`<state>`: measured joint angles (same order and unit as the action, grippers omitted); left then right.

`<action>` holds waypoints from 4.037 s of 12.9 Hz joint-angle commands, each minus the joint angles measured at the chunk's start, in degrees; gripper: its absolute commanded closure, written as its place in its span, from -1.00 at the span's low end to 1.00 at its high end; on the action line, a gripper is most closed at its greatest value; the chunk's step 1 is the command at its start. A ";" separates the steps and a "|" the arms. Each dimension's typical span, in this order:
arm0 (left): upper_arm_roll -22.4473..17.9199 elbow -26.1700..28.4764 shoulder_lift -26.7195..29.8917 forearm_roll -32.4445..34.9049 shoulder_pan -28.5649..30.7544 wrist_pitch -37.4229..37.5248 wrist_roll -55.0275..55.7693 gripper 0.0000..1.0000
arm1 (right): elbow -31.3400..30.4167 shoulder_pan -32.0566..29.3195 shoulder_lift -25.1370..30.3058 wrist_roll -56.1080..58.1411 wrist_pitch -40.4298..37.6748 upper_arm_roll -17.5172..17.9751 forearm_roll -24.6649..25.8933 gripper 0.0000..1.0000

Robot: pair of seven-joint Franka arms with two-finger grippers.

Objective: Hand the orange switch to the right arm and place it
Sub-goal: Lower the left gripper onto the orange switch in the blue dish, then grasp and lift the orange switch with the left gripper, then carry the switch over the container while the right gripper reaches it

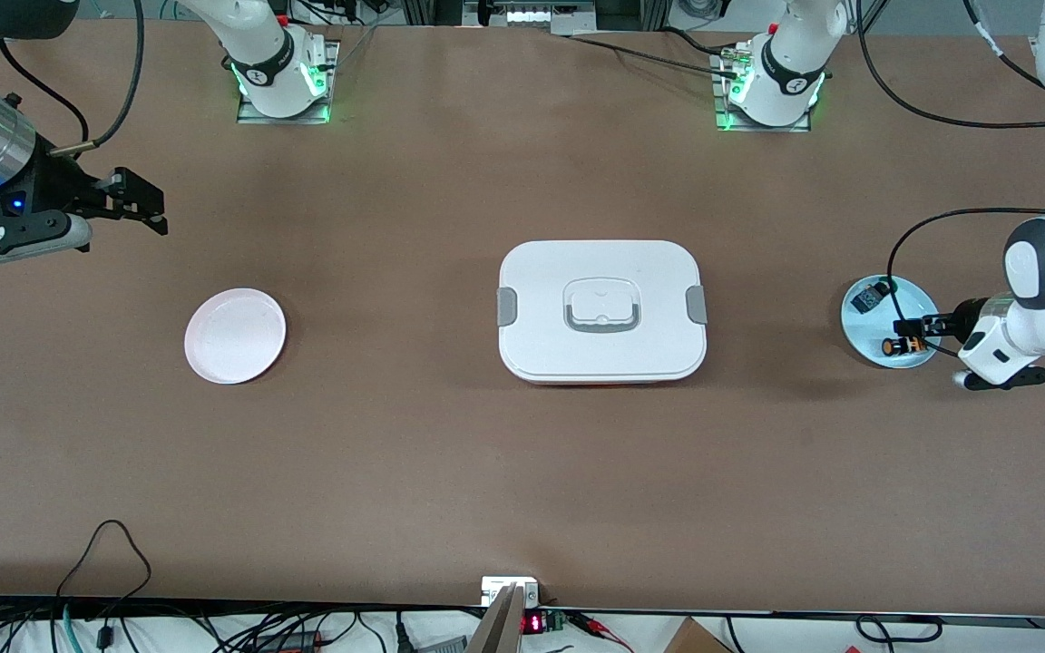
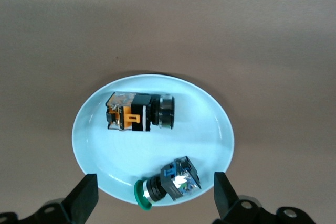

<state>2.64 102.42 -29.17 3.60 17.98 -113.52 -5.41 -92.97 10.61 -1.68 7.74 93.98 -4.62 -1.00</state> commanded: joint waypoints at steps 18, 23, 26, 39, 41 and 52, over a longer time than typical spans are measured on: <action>0.52 8.06 -4.05 0.97 2.68 -21.22 -2.76 -0.55 | 0.51 -0.24 0.10 -0.18 -0.55 0.05 -0.06 -1.00; 0.78 7.27 -3.18 0.97 2.68 -15.53 -1.89 0.47 | 0.51 -0.15 0.10 -0.18 -0.55 0.05 -0.06 -1.00; 2.18 4.56 1.38 0.97 2.24 -6.41 -2.40 0.49 | 0.51 -0.15 0.19 -0.18 -0.55 0.05 -0.06 -1.00; 10.36 -15.93 1.75 -23.25 2.15 32.75 -1.79 0.51 | 0.59 0.20 -3.15 -0.10 1.12 0.40 -3.56 -1.00; 12.81 -15.93 1.75 -30.11 2.76 33.36 -2.32 0.52 | 0.51 0.55 -3.06 -0.01 0.86 0.57 -3.66 -1.00; 20.82 -13.91 -7.30 -69.65 -4.33 29.08 -55.53 0.50 | 0.51 2.92 -11.04 1.96 -5.38 0.57 -36.22 -1.00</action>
<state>23.03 88.81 -35.52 -60.53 17.12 -81.76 -52.75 -93.26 13.55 -10.06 13.41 89.61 -3.81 -31.00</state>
